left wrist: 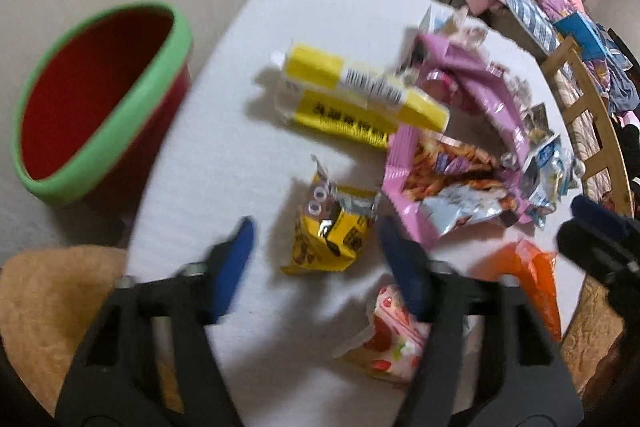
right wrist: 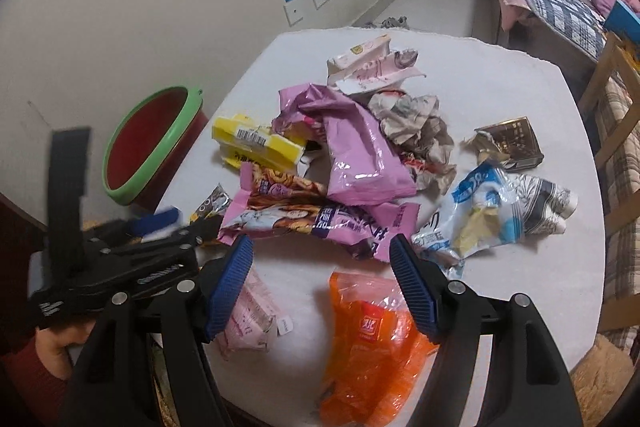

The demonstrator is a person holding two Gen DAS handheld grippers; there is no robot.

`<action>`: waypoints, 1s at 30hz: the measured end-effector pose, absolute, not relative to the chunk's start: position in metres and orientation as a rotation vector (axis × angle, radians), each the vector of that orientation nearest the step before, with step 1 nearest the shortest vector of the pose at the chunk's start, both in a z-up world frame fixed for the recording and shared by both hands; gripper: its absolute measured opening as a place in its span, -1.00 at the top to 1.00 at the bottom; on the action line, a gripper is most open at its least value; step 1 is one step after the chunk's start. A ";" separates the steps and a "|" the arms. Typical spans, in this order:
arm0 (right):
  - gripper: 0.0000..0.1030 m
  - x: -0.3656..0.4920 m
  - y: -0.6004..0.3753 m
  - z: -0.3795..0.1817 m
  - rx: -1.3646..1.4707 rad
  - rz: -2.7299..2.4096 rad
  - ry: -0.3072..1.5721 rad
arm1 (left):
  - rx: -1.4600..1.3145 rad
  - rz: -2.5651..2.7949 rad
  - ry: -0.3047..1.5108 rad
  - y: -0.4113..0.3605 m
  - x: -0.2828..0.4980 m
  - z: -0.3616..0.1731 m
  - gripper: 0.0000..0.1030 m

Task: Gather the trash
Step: 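Move both open grippers back to the wrapper pile, then grasp the yellow-silver snack packet with the left gripper while the right grasps the pink bag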

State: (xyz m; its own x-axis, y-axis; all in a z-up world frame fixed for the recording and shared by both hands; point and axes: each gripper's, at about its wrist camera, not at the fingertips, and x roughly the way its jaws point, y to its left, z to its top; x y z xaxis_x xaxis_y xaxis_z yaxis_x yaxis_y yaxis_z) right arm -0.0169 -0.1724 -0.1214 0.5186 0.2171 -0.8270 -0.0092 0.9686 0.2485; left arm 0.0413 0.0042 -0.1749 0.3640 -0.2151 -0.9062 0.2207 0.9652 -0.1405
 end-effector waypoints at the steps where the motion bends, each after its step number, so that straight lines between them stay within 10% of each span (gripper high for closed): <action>1: -0.34 -0.015 -0.172 -0.121 0.220 0.143 1.022 | -0.002 -0.283 1.179 0.005 0.041 -0.177 0.32; 17: -0.38 0.061 -0.199 -0.137 0.264 0.151 1.089 | -0.055 -0.233 1.147 0.035 0.021 -0.164 0.43; 23: -0.37 0.078 -0.209 -0.155 0.305 0.118 1.150 | -0.053 -0.228 1.151 0.034 0.021 -0.166 0.06; 30: 0.28 0.088 -0.204 -0.158 0.343 0.178 1.175 | -0.093 -0.223 1.182 0.039 0.020 -0.169 -0.25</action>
State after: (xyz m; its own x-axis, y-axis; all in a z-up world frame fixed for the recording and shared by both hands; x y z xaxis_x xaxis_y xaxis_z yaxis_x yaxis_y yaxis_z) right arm 0.0879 -0.2036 -0.1576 0.3796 0.3129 -0.8706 0.0408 0.9345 0.3536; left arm 0.0203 0.0392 -0.1687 0.3605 -0.2213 -0.9061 0.1246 0.9742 -0.1884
